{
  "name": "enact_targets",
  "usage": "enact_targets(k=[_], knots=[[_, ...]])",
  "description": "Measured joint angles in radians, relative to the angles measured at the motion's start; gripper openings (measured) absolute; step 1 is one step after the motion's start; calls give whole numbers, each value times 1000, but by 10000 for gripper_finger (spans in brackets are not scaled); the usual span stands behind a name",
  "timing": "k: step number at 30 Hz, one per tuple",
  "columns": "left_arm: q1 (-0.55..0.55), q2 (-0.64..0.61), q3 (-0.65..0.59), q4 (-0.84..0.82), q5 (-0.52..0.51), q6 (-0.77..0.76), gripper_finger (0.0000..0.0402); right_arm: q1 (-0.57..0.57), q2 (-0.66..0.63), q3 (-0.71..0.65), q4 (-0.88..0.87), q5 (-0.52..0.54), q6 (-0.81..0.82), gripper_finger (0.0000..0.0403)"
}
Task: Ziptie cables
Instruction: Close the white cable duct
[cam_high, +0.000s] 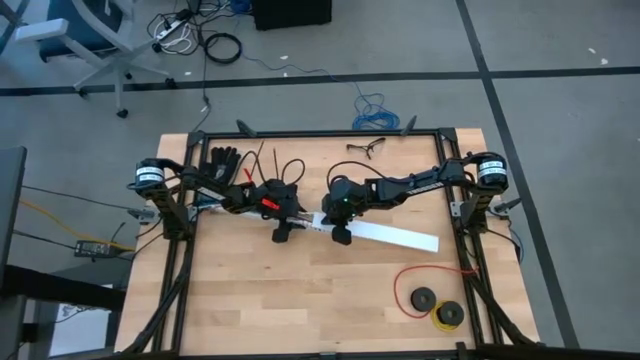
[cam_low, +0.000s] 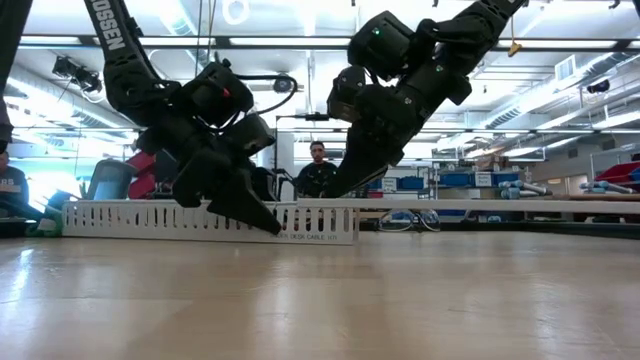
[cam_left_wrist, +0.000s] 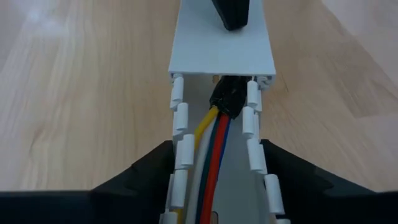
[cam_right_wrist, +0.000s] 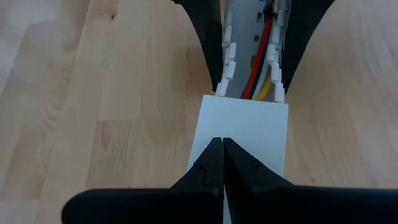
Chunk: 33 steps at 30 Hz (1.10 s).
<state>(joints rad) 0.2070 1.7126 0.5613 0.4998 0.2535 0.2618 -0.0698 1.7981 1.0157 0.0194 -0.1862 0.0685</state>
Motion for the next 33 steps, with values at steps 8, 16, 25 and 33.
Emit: enact_targets(k=[8, 16, 25, 33], knots=[[0, 1, 0, 7, -7, 0, 222, -27, 30, 0, 91, 23, 2, 0], [1, 1, -1, 7, -5, 2, 227, -42, 175, 109, 151, -56, -8, 0], [2, 1, 1, 6, -7, -3, 230, -47, 71, 127, 62, 17, -47, 0], [2, 1, 1, 12, -43, -7, 230, -46, 72, 126, 21, 9, -46, 0]])
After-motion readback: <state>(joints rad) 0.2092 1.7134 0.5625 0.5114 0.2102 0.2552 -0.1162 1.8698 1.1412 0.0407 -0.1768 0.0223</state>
